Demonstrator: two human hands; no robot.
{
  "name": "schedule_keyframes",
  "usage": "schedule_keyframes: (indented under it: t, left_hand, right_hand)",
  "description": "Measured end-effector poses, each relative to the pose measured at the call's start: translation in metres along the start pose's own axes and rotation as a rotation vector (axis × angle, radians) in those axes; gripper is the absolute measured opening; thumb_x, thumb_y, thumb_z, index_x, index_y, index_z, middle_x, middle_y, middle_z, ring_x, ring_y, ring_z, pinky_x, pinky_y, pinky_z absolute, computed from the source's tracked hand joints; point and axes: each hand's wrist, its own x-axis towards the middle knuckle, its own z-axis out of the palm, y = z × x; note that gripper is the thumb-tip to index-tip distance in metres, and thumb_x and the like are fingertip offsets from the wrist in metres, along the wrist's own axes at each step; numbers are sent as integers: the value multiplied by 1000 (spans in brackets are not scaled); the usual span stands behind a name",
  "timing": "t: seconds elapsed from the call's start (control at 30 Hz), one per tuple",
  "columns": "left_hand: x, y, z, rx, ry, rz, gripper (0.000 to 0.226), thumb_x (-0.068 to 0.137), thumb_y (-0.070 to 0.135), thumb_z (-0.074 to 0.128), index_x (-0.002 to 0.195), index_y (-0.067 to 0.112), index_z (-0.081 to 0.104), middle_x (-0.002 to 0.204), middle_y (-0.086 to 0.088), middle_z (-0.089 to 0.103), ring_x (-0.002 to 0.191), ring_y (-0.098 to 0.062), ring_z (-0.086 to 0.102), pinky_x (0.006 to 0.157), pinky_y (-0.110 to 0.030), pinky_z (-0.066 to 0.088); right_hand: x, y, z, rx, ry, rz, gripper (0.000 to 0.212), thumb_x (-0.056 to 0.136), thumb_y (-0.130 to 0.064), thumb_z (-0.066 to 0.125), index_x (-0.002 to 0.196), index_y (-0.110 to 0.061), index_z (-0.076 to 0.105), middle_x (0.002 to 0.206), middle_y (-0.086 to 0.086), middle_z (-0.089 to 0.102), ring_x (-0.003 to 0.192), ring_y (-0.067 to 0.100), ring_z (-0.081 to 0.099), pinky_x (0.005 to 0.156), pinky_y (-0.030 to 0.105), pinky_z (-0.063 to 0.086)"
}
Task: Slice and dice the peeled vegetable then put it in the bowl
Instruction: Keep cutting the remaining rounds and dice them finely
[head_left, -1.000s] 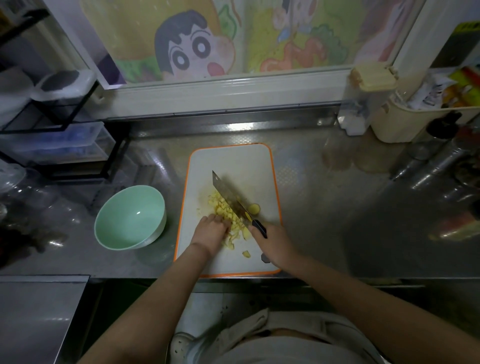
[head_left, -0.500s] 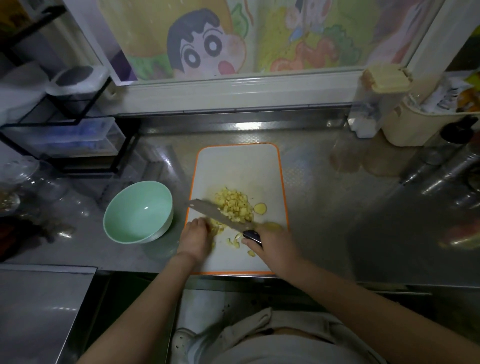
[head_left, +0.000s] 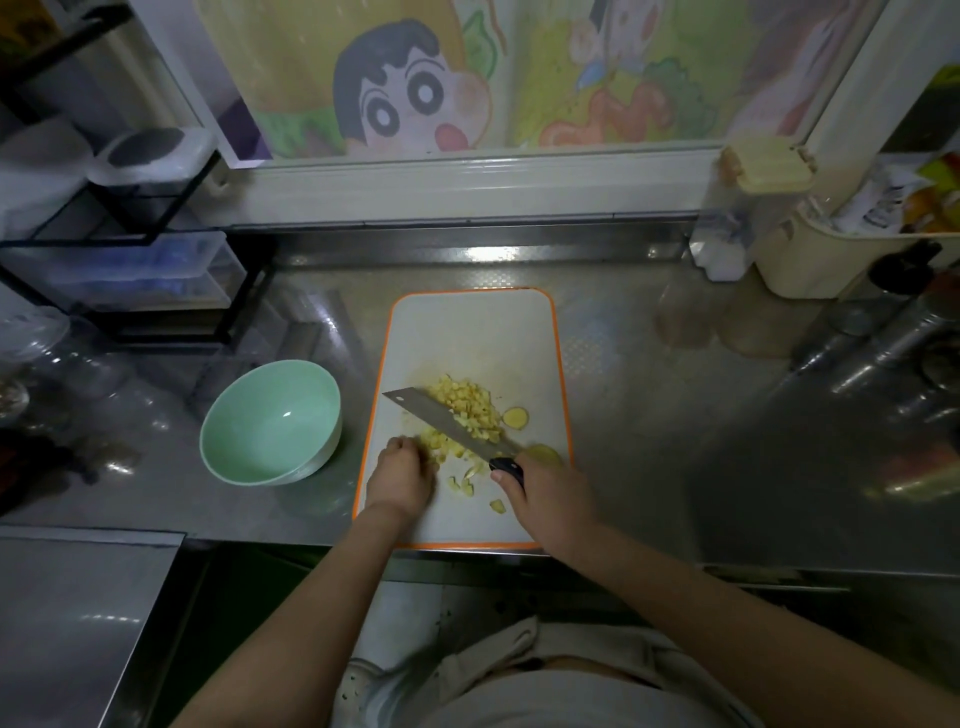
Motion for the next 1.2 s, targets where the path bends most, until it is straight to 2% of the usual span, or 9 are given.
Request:
schedule_keyframes:
  t: [0.2,0.3,0.47,0.53,0.63,0.77,0.93,1.1,1.2]
  left_hand:
    - [-1,-1,-1,66,-11,50,25,95,20,43,109,4,54,117,-17,49,109,-32,47,88,-37,40]
    - [-6,-4,-6,104,51,81,33,87,22,53,115,5,51,115,-16,48,106,-34,47,87,-38,40]
    - [-29,11,-27,-231,448,143,15,75,15,49,86,5,51,85,-12,53,80,-33,52,71,-39,42]
    - [-34,22,-35,-285,530,199,9,74,15,50,79,7,50,78,-7,51,75,-27,50,68,-35,40]
    - [-32,42,-38,-306,391,292,11,79,24,55,81,13,58,80,1,48,80,-20,48,76,-36,40]
    - [-26,60,-29,-214,167,280,19,82,35,66,88,17,66,85,2,43,97,-24,48,85,-29,32]
    - [-23,72,-33,-147,3,222,19,87,32,62,88,14,68,91,-9,52,102,-26,49,81,-26,32]
    - [-21,75,-35,-170,-104,220,16,87,23,62,80,10,64,91,-12,67,92,-27,58,74,-27,36]
    - [-20,73,-32,-194,-137,208,9,87,20,62,84,14,57,94,-11,66,97,-28,56,81,-32,41]
  right_hand:
    - [-6,1,1,12,34,-60,35,96,-46,42,114,-19,56,105,0,61,88,14,57,64,23,35]
    - [-7,0,0,-26,55,-66,35,96,-46,43,119,-21,54,108,-1,60,95,16,58,66,22,34]
    - [-4,2,-1,-21,71,-54,35,95,-46,46,119,-20,54,109,2,60,96,18,58,76,29,48]
    - [-2,3,-1,-16,75,-52,35,95,-45,46,119,-21,54,109,1,61,97,18,58,79,33,50]
    - [0,1,-1,-66,75,-50,35,94,-47,46,117,-21,54,107,1,62,96,18,58,79,35,50]
    - [1,-1,1,-108,64,-60,33,94,-46,46,113,-21,55,104,1,62,95,19,57,77,34,48]
    - [-2,-1,0,-150,45,-50,35,95,-48,43,113,-20,55,106,2,60,98,19,56,76,33,48]
    - [-4,-2,0,-171,52,-77,37,95,-48,42,117,-20,54,107,2,61,97,19,56,77,33,48]
    - [-4,-2,1,-182,40,-74,37,96,-47,42,118,-20,54,108,3,61,99,19,56,77,33,47]
